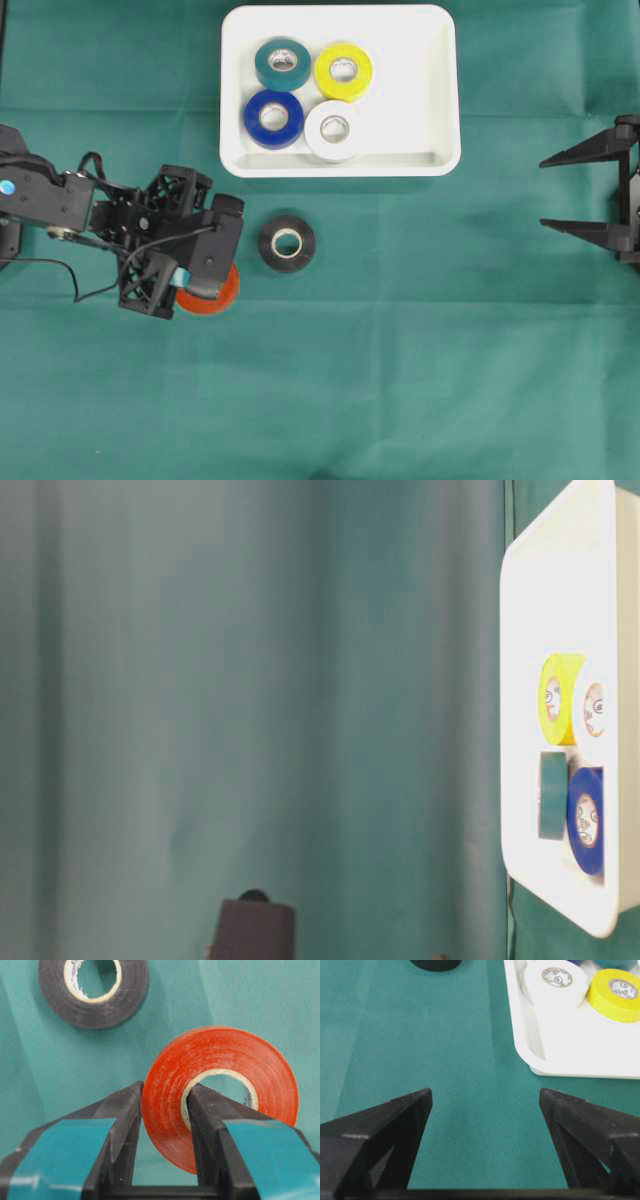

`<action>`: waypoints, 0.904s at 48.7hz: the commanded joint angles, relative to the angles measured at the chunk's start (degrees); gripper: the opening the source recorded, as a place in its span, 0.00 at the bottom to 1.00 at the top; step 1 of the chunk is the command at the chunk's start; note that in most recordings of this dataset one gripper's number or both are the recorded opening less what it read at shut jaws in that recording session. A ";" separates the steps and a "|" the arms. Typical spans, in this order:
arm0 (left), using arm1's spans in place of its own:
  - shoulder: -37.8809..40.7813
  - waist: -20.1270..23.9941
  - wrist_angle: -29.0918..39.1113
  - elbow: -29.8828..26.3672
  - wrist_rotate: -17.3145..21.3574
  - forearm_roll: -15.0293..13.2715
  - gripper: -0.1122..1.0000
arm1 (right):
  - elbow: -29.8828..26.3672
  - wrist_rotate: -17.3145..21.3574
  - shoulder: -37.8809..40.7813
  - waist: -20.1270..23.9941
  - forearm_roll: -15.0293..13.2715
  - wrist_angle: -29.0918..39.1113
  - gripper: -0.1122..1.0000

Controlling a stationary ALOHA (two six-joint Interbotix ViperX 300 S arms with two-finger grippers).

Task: Put the tape into the white case with the left arm.
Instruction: 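Carry the red roll into the tray's right side and release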

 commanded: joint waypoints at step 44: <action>13.10 14.41 -2.99 -16.96 0.88 0.18 0.32 | -0.44 0.00 0.35 0.00 -0.09 -0.35 0.66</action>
